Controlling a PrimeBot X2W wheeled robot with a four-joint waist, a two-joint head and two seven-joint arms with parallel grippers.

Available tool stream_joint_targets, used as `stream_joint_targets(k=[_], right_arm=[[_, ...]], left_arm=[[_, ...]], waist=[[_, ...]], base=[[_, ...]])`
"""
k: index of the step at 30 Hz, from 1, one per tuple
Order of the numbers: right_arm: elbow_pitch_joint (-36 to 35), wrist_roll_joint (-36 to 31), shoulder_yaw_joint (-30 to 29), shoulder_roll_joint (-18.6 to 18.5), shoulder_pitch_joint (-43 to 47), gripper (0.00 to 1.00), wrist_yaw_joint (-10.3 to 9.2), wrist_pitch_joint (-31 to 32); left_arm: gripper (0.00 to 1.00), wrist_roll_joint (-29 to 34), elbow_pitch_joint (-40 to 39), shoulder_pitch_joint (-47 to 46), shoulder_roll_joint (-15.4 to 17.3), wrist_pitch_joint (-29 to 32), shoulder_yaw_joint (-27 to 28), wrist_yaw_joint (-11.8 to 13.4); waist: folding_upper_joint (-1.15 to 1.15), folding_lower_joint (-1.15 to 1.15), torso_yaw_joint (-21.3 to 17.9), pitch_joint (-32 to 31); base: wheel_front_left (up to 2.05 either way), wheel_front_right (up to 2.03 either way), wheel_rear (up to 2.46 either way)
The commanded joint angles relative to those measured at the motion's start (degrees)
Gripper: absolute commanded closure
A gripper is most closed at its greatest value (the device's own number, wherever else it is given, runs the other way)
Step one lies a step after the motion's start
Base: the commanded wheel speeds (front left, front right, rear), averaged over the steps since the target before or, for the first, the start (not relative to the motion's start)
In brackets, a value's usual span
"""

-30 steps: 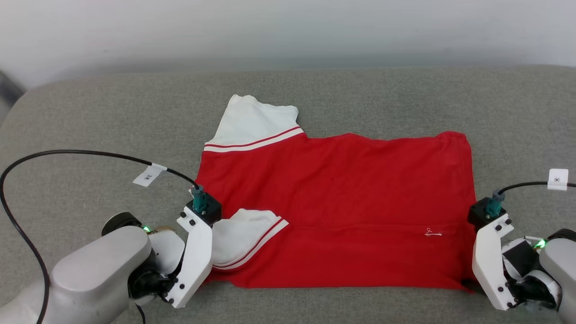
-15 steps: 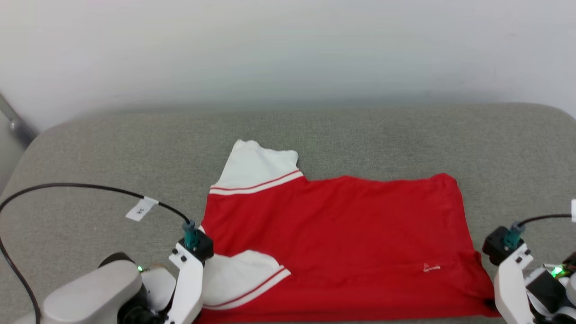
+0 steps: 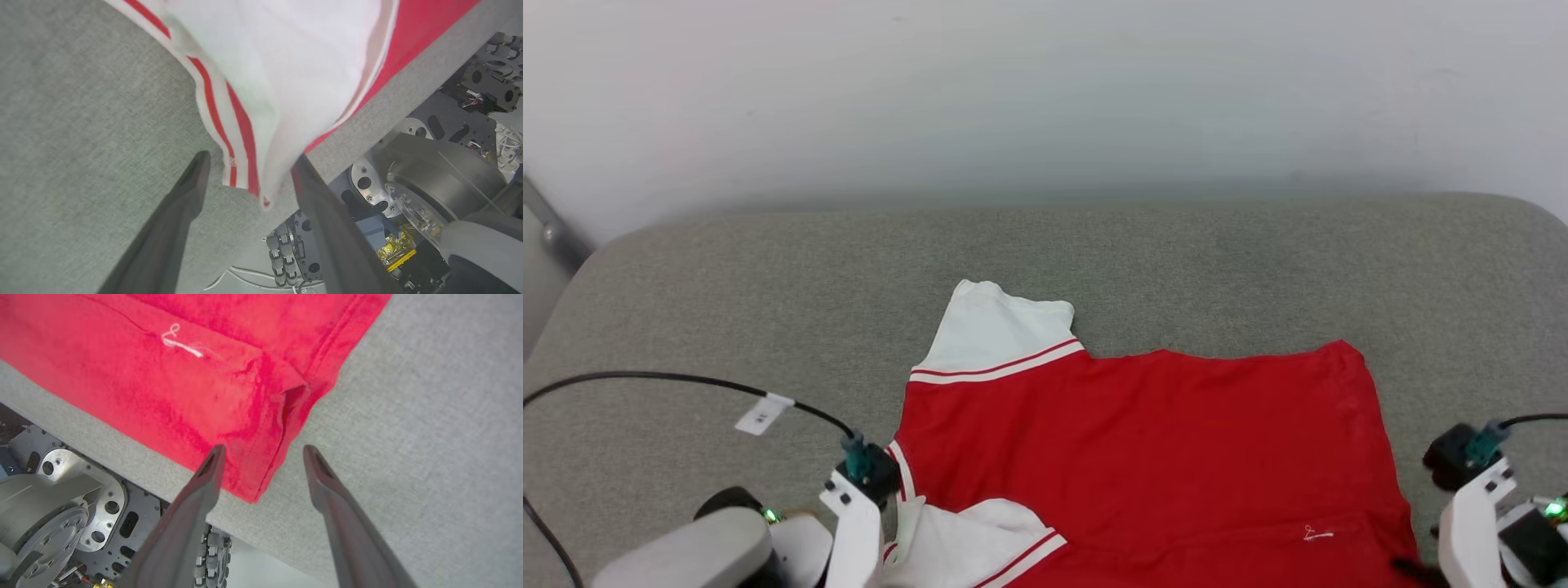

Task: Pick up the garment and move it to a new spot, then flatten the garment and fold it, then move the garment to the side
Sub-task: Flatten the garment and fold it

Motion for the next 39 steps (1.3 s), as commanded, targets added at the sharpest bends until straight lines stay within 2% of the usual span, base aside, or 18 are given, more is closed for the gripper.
stream_joint_targets(k=[1,4,8,11,16,20,26,29,32,39], right_arm=[[0.23,-1.18,-1.65,0.06,0.44,0.0,-0.04,-2.31],[0.38,-3.86,-5.54,0.77,0.97,0.0,-0.04,-8.75],[1.67,-9.69,-13.89,3.59,1.85,0.0,-0.04,-21.2],[2.52,-14.63,-21.51,7.39,3.54,0.0,-0.04,-29.93],[0.29,-22.62,-34.44,15.07,7.7,0.0,-0.04,-39.56],[-5.77,-28.54,-43.68,21.87,11.82,0.0,-0.04,-42.34],[-17.11,-37.39,-53.52,31.51,17.36,0.0,-0.04,-41.94],[-21.7,-40.15,-55.17,35.3,19.27,0.0,-0.04,-41.24],[-25.14,-41.81,-55.13,37.48,19.94,0.0,-0.04,-40.87],[-28.21,-44.67,-53.49,39.66,17.63,0.0,-0.04,-41.74]], left_arm=[[0.0,0.13,-0.61,-1.43,0.83,-0.94,0.99,0.04],[0.0,-0.1,-2.24,-2.68,2.27,-2.51,2.3,0.04],[0.0,1.03,-3.97,-5.33,4.6,-6.33,5.18,0.43],[0.0,4.15,-3.73,-8.18,5.35,-10.31,7.27,1.74],[0.0,9.64,-0.85,-12.62,3.27,-17.14,9.88,4.54],[0.0,11.77,3.41,-17.83,0.66,-18.37,11.37,5.08],[0.0,11.13,10.1,-26.41,-3.5,-15.27,13.2,3.79],[0.0,10.38,13.41,-30.13,-4.84,-11.4,13.29,3.11],[0.0,8.65,15.88,-33.85,-5.99,-6.92,13.75,2.43],[0.0,7.08,18.13,-42.01,-6.47,6.35,11.77,0.91]], waist=[[0.0,0.0,0.36,-0.33],[0.0,0.0,0.7,-0.84],[0.0,0.0,0.57,-1.19],[0.0,0.0,0.09,-1.04],[0.0,0.0,-1.22,-0.1],[0.0,0.0,-2.55,2.52],[0.0,0.0,-5.15,8.4],[0.0,0.0,-6.55,11.57],[0.0,0.0,-8.13,15.34],[0.0,0.0,-11.05,23.73]], base=[[0.0,0.0,0.0],[0.0,0.0,0.0],[0.0,0.0,0.0],[0.0,0.0,0.0],[0.0,0.0,0.0],[0.0,0.0,0.0],[0.0,0.0,0.0],[0.0,0.0,0.0],[0.0,0.0,0.0],[0.0,0.0,0.0]])
